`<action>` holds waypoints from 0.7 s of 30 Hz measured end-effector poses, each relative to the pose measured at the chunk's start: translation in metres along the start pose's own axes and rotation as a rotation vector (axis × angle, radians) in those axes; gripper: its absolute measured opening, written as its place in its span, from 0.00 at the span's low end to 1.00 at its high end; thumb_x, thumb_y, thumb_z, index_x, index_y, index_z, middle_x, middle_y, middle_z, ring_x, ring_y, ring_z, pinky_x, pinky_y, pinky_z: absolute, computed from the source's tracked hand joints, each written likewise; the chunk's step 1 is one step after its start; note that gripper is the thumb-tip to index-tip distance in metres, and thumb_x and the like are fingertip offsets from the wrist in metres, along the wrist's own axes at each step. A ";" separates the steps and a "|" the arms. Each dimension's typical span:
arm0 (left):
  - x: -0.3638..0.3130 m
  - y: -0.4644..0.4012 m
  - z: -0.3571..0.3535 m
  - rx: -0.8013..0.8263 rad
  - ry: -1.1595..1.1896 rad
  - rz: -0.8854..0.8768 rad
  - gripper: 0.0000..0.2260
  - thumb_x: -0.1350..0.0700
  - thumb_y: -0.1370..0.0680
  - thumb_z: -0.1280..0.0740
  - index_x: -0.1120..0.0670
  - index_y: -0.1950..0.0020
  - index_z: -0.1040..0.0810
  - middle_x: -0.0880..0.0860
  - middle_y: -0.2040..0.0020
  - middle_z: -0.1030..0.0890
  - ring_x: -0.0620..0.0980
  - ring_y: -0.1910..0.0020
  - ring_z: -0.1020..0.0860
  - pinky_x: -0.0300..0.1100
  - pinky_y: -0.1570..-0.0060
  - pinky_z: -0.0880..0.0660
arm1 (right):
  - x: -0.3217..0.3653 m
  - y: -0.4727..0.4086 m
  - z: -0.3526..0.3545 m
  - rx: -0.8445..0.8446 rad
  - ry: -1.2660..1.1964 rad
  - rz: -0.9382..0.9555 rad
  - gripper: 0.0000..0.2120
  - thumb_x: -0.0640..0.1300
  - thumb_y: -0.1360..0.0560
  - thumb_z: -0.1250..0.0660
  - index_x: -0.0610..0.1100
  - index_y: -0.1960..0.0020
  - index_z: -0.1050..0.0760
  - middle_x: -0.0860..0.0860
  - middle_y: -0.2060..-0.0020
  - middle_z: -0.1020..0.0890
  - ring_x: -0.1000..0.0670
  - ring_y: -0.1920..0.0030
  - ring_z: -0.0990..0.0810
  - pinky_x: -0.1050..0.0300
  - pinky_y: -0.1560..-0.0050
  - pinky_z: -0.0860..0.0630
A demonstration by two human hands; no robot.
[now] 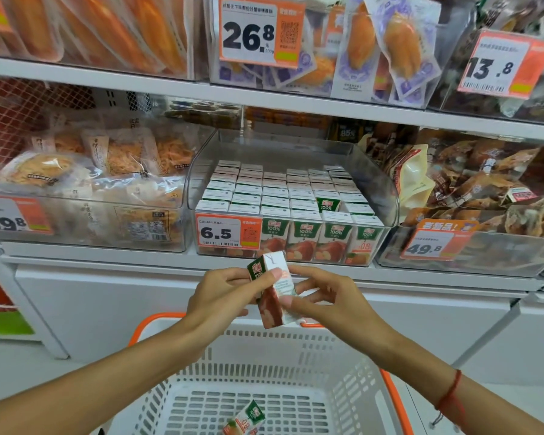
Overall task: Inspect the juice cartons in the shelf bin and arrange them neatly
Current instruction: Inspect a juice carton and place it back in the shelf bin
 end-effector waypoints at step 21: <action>-0.011 0.001 -0.012 0.110 0.203 -0.154 0.09 0.49 0.24 0.31 0.49 0.47 0.16 0.45 0.55 0.14 0.41 0.53 0.16 0.32 0.58 0.20 | -0.001 -0.004 0.013 -0.138 -0.052 -0.169 0.21 0.49 0.37 0.20 0.49 0.45 0.20 0.52 0.56 0.14 0.51 0.54 0.16 0.45 0.47 0.19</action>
Point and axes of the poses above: each hand's wrist, its own y-axis away from the middle knuckle, its own z-axis out of the back of the hand, x = y × z, the point moved 5 cm from there along -y, towards the middle knuckle
